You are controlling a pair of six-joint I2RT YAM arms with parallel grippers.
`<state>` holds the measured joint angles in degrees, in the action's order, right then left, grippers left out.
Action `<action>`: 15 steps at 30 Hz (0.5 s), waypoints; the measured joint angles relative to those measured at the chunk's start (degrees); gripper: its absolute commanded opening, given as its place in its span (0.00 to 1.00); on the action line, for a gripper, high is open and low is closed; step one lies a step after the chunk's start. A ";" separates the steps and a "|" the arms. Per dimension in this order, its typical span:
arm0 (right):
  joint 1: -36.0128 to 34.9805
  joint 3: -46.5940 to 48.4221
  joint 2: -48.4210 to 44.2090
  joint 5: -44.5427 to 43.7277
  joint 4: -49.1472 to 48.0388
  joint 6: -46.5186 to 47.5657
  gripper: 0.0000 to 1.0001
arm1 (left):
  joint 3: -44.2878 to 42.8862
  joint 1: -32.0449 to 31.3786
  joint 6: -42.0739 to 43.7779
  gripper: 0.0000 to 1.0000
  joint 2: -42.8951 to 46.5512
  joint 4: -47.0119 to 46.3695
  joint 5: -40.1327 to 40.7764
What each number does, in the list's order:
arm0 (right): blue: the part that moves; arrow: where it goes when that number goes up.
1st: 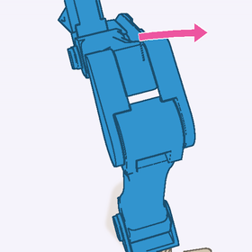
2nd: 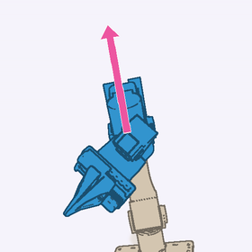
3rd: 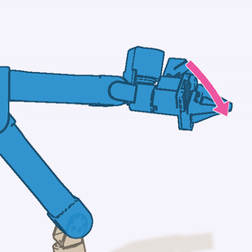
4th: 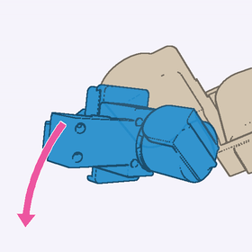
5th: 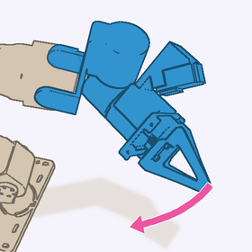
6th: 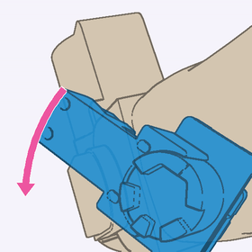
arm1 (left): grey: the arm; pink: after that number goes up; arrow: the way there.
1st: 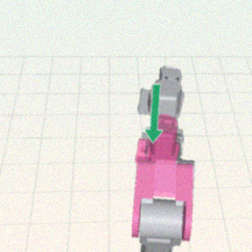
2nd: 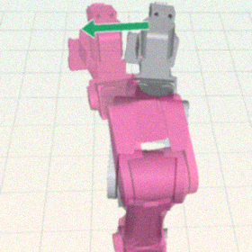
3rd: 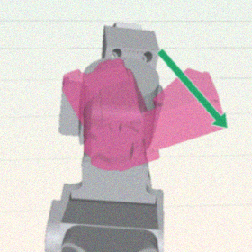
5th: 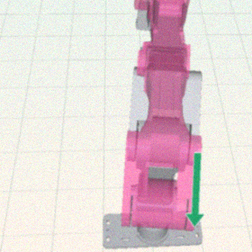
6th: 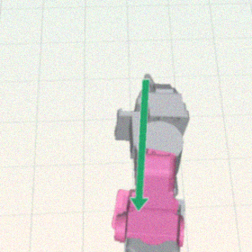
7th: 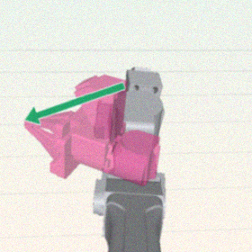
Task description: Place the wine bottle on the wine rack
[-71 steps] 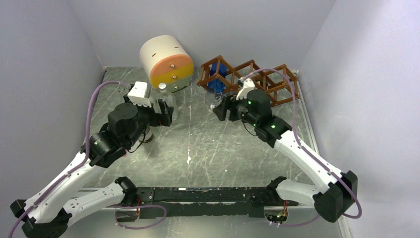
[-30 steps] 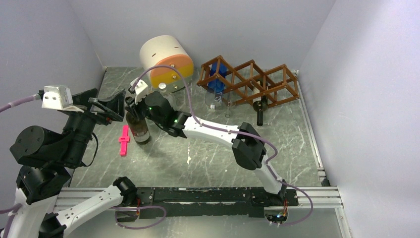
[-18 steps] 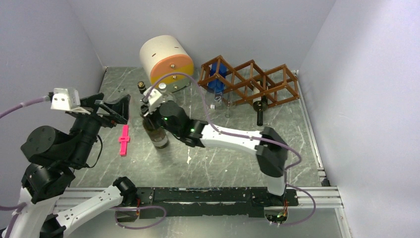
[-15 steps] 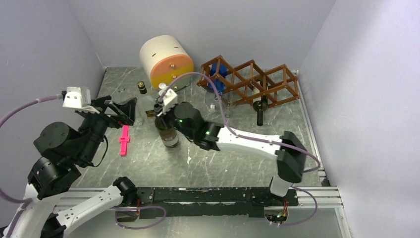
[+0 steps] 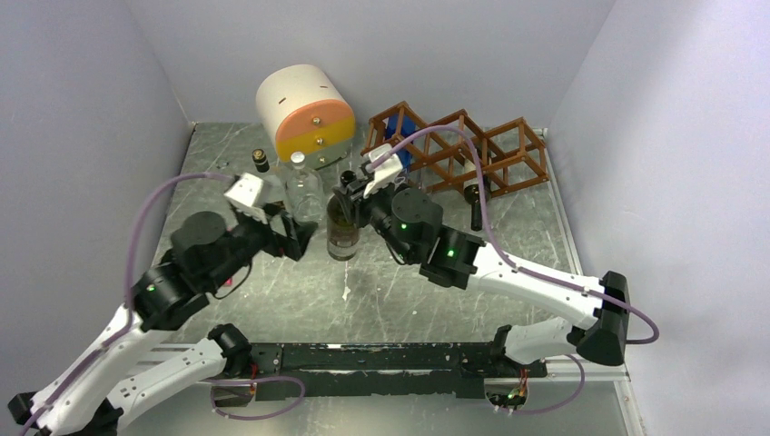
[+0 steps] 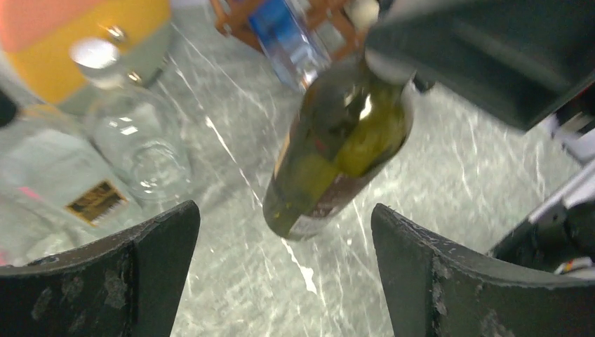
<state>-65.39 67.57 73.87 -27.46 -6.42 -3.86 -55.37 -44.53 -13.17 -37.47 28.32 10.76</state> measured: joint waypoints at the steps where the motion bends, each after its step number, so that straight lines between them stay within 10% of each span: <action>1: 0.15 0.00 -0.59 -0.63 0.85 -0.42 0.00 | 1.66 0.00 0.33 0.95 -0.48 -0.83 -1.79; 15: 2.62 1.36 -4.66 -2.27 10.54 -4.70 0.00 | 15.06 0.00 2.71 1.00 -6.36 -22.69 -15.63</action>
<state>-62.76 68.93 69.21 -29.74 4.12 -8.56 -40.32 -44.53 -10.46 -43.83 5.63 -4.86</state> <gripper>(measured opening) 0.342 0.989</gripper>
